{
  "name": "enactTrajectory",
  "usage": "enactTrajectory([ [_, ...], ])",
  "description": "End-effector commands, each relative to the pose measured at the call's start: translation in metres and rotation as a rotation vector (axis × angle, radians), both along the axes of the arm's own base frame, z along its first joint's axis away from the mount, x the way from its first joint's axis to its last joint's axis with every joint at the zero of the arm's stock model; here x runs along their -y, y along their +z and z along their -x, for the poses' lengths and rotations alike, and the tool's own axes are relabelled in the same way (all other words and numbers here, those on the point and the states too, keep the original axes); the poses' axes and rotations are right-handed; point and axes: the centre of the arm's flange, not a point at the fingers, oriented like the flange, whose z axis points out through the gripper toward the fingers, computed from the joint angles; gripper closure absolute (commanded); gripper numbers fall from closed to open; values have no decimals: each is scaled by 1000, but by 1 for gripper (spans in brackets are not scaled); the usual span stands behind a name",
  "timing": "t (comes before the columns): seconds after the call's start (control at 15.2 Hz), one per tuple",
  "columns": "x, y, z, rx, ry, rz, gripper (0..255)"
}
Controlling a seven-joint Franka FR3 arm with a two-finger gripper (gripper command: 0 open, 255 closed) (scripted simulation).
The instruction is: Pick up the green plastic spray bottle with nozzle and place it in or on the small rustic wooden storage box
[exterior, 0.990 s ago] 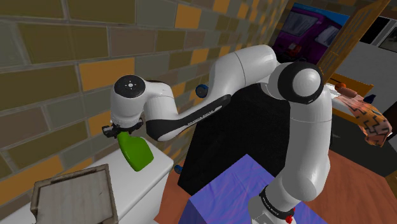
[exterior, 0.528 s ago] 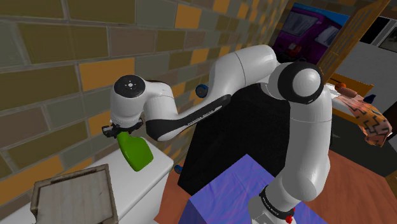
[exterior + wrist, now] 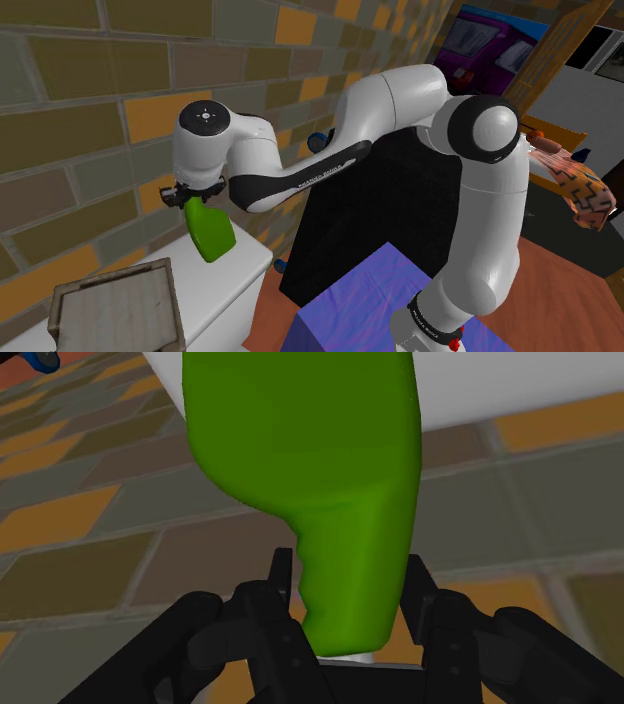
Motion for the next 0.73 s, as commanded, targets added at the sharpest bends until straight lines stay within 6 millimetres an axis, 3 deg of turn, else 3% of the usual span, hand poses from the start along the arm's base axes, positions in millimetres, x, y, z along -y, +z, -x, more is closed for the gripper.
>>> enactTrajectory([
  [0.0, 0, 11, -1, 0, 0, 0, 255],
  [0.66, 0, 63, -1, 0, 0, 0, 255],
])
